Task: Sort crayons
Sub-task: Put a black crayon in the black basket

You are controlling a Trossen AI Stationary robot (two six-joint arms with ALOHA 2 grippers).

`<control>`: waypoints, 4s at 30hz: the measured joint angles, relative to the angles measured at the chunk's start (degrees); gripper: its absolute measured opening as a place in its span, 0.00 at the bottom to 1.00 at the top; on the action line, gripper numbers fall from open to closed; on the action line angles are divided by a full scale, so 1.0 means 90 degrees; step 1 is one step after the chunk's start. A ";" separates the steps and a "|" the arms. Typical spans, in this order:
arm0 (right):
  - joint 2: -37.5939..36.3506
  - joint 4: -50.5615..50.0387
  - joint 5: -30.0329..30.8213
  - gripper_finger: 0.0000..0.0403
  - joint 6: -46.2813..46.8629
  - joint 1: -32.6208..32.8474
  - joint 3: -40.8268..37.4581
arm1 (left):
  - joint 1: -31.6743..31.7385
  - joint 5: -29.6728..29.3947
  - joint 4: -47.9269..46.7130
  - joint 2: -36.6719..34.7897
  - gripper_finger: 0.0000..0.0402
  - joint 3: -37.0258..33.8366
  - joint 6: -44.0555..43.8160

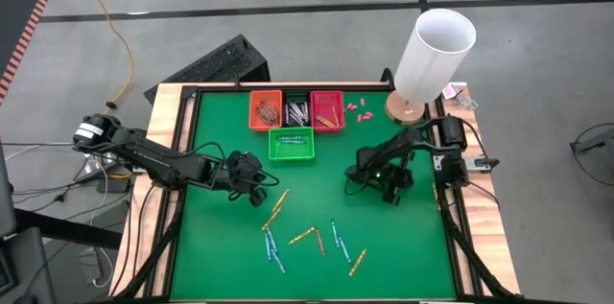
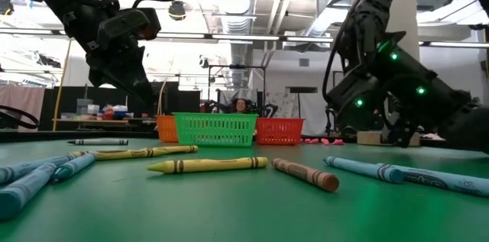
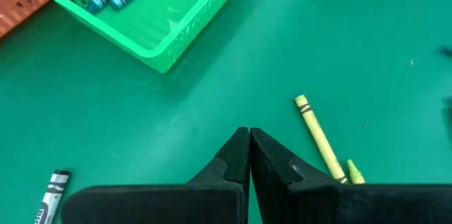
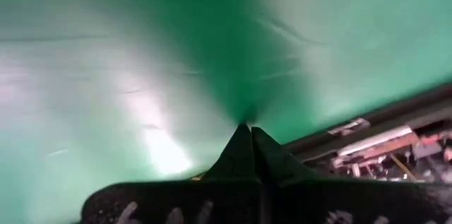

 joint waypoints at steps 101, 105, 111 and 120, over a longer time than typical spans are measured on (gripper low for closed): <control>0.0003 0.0377 -0.1833 0.00 0.1789 0.0241 -0.0433 | 0.0001 -0.0001 0.0147 0.0000 0.00 0.0000 0.0111; 0.0004 0.0267 -0.0962 0.00 0.1718 0.0438 -0.0237 | 0.0001 -0.0032 0.0208 0.0000 0.00 0.0000 0.0117; -0.0022 0.0280 0.0045 0.00 0.1741 0.0230 -0.0575 | 0.0001 -0.0095 0.0318 0.0000 0.00 0.0000 0.0119; -0.0022 0.0138 0.0827 0.00 0.1791 0.0022 -0.0684 | 0.0001 -0.0201 0.0422 0.0000 0.00 0.0000 0.0121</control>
